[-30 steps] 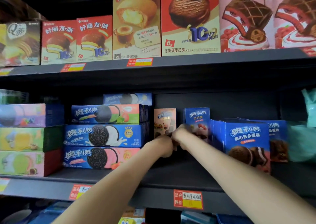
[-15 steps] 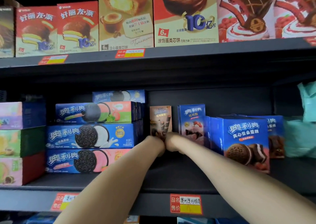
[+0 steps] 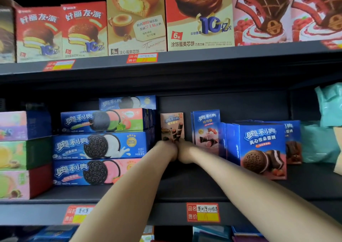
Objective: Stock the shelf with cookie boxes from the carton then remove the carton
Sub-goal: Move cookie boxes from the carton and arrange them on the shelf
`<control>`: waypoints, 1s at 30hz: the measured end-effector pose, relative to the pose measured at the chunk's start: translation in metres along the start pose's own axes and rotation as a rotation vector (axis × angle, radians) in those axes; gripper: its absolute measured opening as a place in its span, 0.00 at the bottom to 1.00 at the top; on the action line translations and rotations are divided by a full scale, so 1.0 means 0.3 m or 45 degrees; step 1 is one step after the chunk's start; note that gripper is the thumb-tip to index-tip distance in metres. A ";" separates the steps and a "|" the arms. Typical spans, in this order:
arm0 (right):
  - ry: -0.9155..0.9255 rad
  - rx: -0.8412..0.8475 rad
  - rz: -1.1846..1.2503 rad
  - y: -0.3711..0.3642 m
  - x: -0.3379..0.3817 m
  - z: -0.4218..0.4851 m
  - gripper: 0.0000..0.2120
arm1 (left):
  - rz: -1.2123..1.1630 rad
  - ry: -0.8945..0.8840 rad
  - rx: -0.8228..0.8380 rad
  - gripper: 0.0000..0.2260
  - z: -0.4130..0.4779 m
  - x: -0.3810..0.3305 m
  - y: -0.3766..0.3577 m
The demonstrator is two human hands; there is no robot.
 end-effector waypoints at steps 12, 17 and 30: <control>0.141 -0.487 0.185 0.275 0.121 -0.364 0.20 | -0.624 -0.168 -0.756 0.19 -0.441 0.075 0.168; 0.417 -0.804 0.355 0.216 0.204 -0.629 0.15 | -0.991 -0.069 -1.193 0.18 -0.749 0.106 -0.010; 0.805 0.065 0.691 -0.837 0.577 -1.060 0.11 | -1.082 0.999 -0.452 0.13 -1.336 0.158 -1.096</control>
Point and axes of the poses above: each hand's wrist, its own z-axis towards the middle knuckle, its own y-axis out of the back of the hand, x = y × z, the point moved 6 cm from there along z, towards the middle knuckle
